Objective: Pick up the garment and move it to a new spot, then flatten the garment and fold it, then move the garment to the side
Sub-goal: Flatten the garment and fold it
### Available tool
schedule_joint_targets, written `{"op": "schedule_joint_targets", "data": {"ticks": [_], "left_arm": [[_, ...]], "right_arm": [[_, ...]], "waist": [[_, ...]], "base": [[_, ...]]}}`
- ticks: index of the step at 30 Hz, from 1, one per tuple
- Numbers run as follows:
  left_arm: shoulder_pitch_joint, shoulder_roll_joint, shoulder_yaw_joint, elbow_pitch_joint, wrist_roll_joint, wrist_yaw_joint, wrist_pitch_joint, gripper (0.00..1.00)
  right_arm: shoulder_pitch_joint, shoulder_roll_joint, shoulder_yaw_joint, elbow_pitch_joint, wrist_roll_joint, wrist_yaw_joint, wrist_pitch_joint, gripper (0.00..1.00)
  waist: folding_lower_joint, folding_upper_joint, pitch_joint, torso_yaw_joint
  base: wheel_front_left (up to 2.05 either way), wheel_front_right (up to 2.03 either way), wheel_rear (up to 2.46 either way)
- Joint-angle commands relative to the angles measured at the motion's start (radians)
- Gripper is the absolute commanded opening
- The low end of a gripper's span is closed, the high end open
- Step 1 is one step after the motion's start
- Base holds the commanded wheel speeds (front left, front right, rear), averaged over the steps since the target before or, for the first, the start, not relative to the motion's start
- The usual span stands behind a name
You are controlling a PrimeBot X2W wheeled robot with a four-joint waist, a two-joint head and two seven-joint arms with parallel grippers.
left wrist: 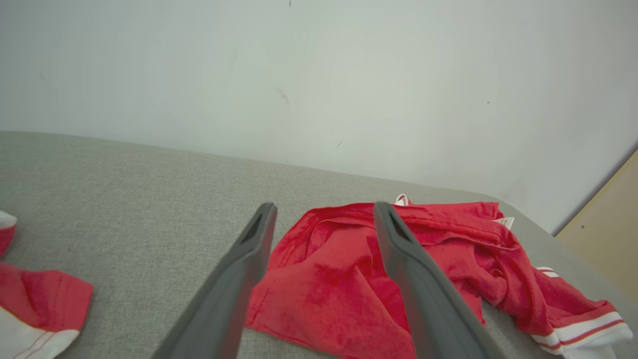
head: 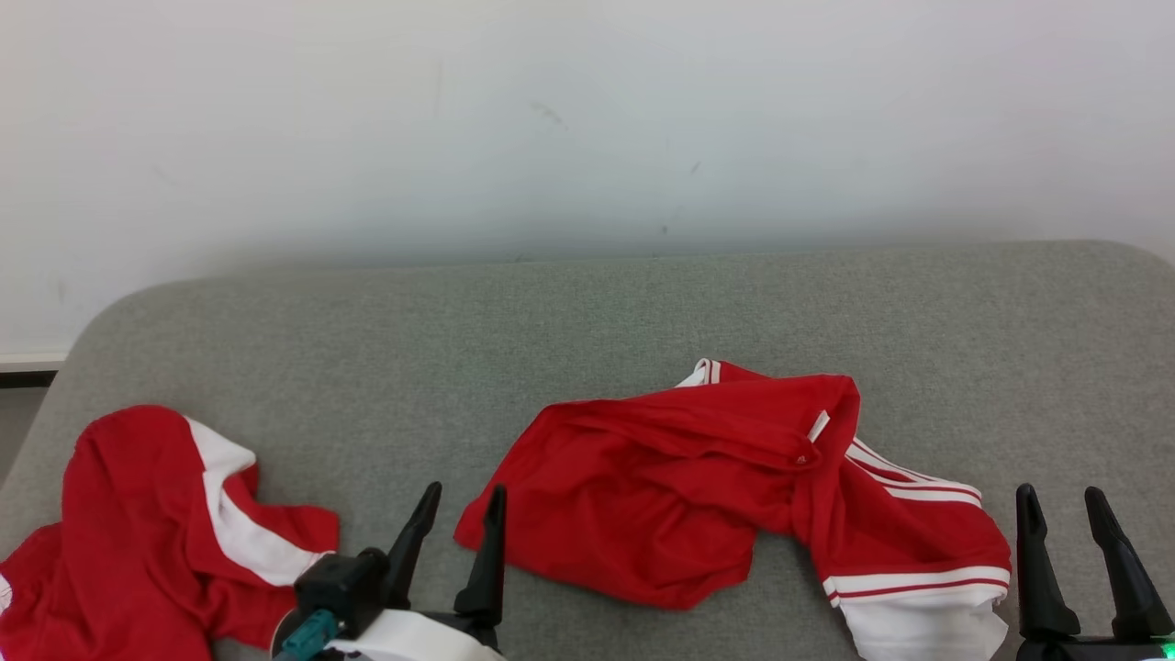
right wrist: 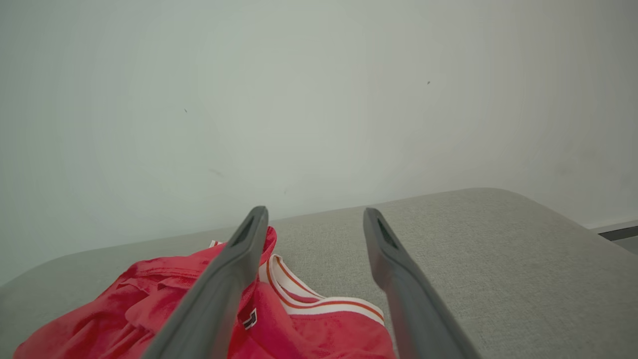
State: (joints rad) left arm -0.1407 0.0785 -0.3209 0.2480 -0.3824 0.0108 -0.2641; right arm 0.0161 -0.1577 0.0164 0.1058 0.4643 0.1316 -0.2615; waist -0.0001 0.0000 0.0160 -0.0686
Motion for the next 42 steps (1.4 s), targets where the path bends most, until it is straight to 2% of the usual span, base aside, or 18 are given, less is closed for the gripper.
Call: {"op": "schedule_joint_targets", "data": {"ticks": [1,6,11,17,23,30,35,42], "left_arm": [[0.007,0.004,0.004,-0.004,0.012,0.001,0.0,1.0],[-0.009,0.004,0.002,-0.015,0.029,-0.017,0.0,1.0],[-0.073,0.002,-0.059,-0.013,0.057,-0.056,0.016,1.0],[-0.208,-0.003,-0.165,0.02,0.103,-0.101,0.135,1.0],[-0.334,-0.007,-0.286,0.084,0.098,-0.133,0.283,1.0],[-0.472,0.006,-0.408,0.175,0.028,-0.142,0.406,1.0],[-0.544,0.014,-0.468,0.237,-0.034,-0.142,0.428,1.0],[-0.619,0.027,-0.491,0.353,-0.068,-0.142,0.445,1.0]], "right_arm": [[0.006,0.001,-0.004,-0.005,-0.009,-0.002,-0.004,1.0],[-0.013,0.019,-0.004,-0.021,-0.024,-0.002,-0.004,1.0],[-0.028,0.004,-0.016,-0.02,-0.021,-0.002,-0.004,1.0],[-0.049,-0.035,-0.036,-0.003,-0.014,-0.002,-0.004,1.0],[-0.068,-0.012,-0.058,0.0,-0.006,-0.002,-0.004,1.0],[-0.085,0.012,-0.054,0.008,-0.001,-0.002,-0.003,1.0],[-0.095,0.025,-0.053,0.006,-0.003,-0.002,-0.002,1.0],[-0.101,0.037,-0.051,0.014,0.002,-0.002,-0.002,1.0]], "waist": [[0.0001,0.0,0.005,-0.004],[0.0001,0.0,0.018,-0.016],[0.0001,0.0,0.028,-0.031],[0.0001,0.0,0.06,-0.085],[0.0001,0.0,0.09,-0.151],[0.0001,0.0,0.123,-0.219],[0.0001,0.0,0.141,-0.256],[0.0001,0.0,0.154,-0.28]], "base": [[0.0,0.0,0.0],[0.0,0.0,0.0],[0.0,0.0,0.0],[0.0,0.0,0.0],[0.0,0.0,0.0],[0.0,0.0,0.0],[0.0,0.0,0.0],[0.0,0.0,0.0]]}}
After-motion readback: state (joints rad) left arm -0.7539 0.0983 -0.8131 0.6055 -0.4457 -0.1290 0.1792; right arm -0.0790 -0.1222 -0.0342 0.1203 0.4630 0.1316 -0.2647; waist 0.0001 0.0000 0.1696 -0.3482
